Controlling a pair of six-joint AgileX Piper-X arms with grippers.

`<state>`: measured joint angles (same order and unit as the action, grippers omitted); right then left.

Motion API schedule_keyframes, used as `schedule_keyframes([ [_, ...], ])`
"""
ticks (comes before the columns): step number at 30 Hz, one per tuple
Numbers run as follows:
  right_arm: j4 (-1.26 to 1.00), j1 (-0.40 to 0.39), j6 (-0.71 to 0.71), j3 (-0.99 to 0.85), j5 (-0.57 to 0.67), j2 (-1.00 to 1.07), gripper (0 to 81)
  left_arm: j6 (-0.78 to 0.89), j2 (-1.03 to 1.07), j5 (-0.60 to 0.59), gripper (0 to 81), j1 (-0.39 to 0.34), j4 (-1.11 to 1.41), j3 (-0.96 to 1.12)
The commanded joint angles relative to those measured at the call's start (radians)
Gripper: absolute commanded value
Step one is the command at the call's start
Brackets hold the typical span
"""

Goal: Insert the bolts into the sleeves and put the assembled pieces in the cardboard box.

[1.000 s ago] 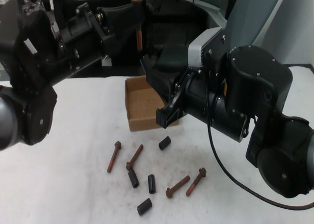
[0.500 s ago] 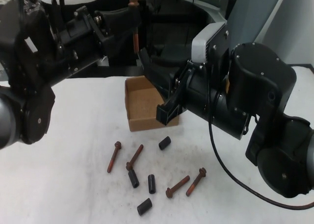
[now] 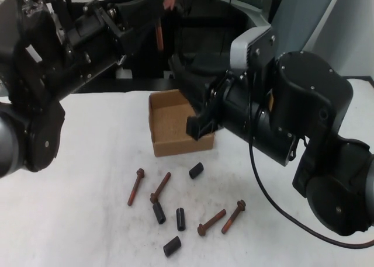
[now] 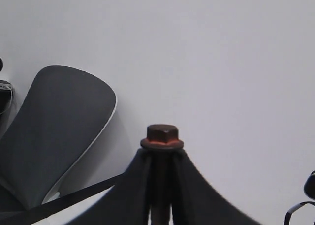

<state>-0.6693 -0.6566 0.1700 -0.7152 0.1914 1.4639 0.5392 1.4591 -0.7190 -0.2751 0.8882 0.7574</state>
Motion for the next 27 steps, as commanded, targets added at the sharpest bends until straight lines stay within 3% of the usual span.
schedule_keyframes([
  [1,-0.085,0.005,0.036,-0.010,-0.076,-0.004,0.8,0.009,-0.001,0.008,0.3,0.002,0.022,0.010],
  [9,-0.120,0.000,0.110,-0.007,-0.146,-0.004,0.8,0.034,-0.001,0.011,0.3,0.002,0.041,0.010],
  [12,-0.132,-0.023,0.101,0.007,-0.341,-0.004,0.8,0.054,-0.001,0.011,0.3,0.002,0.068,0.010],
  [16,-0.111,-0.057,-0.010,0.014,-0.565,-0.004,0.8,0.068,-0.001,0.006,0.3,0.004,0.074,0.010],
  [23,-0.012,-0.079,-0.238,0.014,-0.636,-0.004,0.8,0.068,-0.001,0.005,0.3,0.003,0.074,0.010],
  [27,-0.009,-0.079,-0.262,0.025,-0.645,0.000,0.8,0.068,-0.001,0.005,0.3,0.003,0.074,0.010],
])
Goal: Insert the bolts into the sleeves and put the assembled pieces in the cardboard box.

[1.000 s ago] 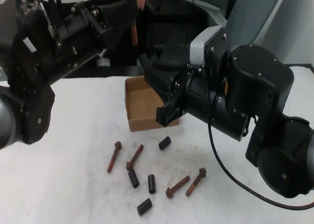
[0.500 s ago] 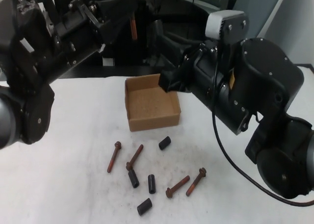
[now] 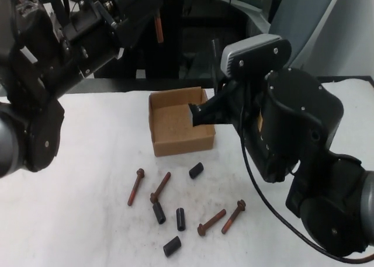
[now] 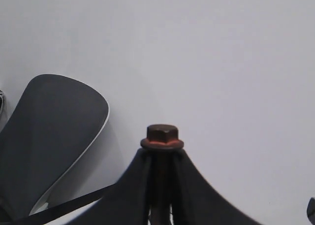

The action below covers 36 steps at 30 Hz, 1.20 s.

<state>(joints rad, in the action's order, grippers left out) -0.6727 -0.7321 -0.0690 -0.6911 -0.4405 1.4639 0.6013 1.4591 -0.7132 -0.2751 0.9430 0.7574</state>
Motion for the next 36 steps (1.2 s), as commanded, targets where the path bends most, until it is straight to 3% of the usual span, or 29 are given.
schedule_keyframes([
  [1,-0.006,-0.003,-0.023,0.001,-0.013,0.005,0.8,0.006,-0.001,0.000,0.3,0.003,0.019,0.010],
  [10,-0.079,-0.072,0.032,0.001,0.013,0.076,0.8,0.011,-0.001,0.028,0.3,0.003,0.021,0.010],
  [16,-0.114,-0.133,-0.003,0.001,0.109,0.076,0.8,0.006,-0.001,0.031,0.3,0.003,0.021,0.010],
  [19,-0.119,-0.142,0.017,0.001,0.191,0.068,0.8,0.006,-0.001,0.022,0.3,0.003,0.019,0.010],
  [36,-0.145,-0.120,-0.043,0.001,0.174,0.041,0.8,0.047,-0.001,0.008,0.3,0.003,0.019,0.010],
])
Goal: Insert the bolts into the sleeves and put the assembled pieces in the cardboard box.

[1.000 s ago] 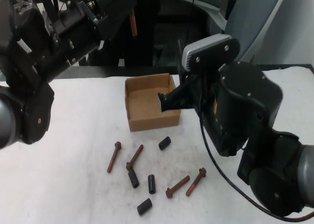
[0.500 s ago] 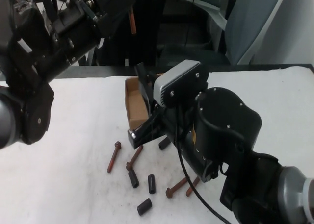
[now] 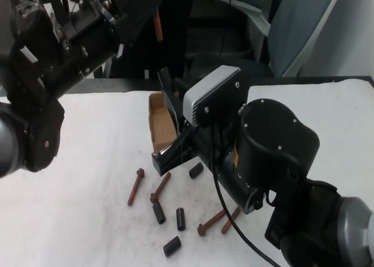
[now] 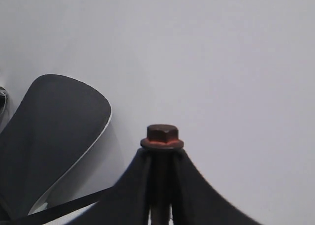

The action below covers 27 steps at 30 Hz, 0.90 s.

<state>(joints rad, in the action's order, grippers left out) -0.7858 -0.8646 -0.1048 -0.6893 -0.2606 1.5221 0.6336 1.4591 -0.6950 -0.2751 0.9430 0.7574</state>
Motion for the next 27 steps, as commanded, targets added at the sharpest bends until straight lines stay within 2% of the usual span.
schedule_keyframes([
  [1,-0.034,0.018,-0.007,-0.001,-0.016,-0.020,0.8,0.027,-0.001,-0.016,0.3,0.003,0.019,0.010],
  [6,-0.034,0.042,-0.008,-0.001,-0.021,-0.029,0.8,0.033,-0.001,-0.032,0.3,0.003,0.019,0.010],
  [10,-0.034,0.042,-0.008,-0.001,-0.017,-0.029,0.8,0.078,-0.001,-0.037,0.3,0.003,0.019,0.010],
  [27,-0.042,0.037,-0.008,-0.001,0.032,-0.029,0.8,0.058,0.013,-0.039,0.3,0.001,0.011,0.010],
])
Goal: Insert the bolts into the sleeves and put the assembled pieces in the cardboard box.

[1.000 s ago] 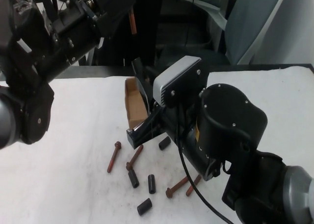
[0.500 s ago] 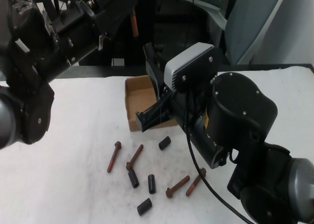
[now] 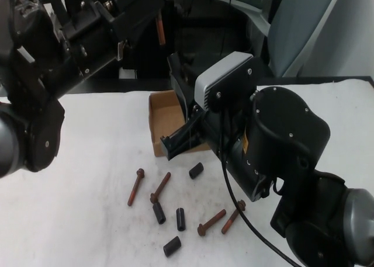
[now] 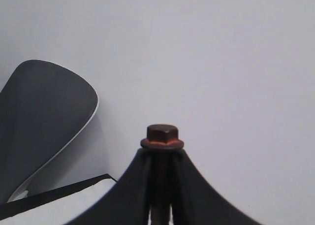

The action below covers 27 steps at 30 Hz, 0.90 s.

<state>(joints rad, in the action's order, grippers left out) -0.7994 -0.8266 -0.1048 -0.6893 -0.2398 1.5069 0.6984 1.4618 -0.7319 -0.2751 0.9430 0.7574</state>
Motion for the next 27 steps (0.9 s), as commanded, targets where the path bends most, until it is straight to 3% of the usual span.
schedule_keyframes([
  [1,-0.032,-0.001,-0.008,-0.001,0.011,-0.014,0.8,-0.005,0.016,-0.002,0.3,0.001,0.011,0.010],
  [27,-0.030,-0.001,-0.008,-0.003,0.015,-0.014,0.8,0.051,0.032,0.039,0.3,0.001,0.090,0.010],
])
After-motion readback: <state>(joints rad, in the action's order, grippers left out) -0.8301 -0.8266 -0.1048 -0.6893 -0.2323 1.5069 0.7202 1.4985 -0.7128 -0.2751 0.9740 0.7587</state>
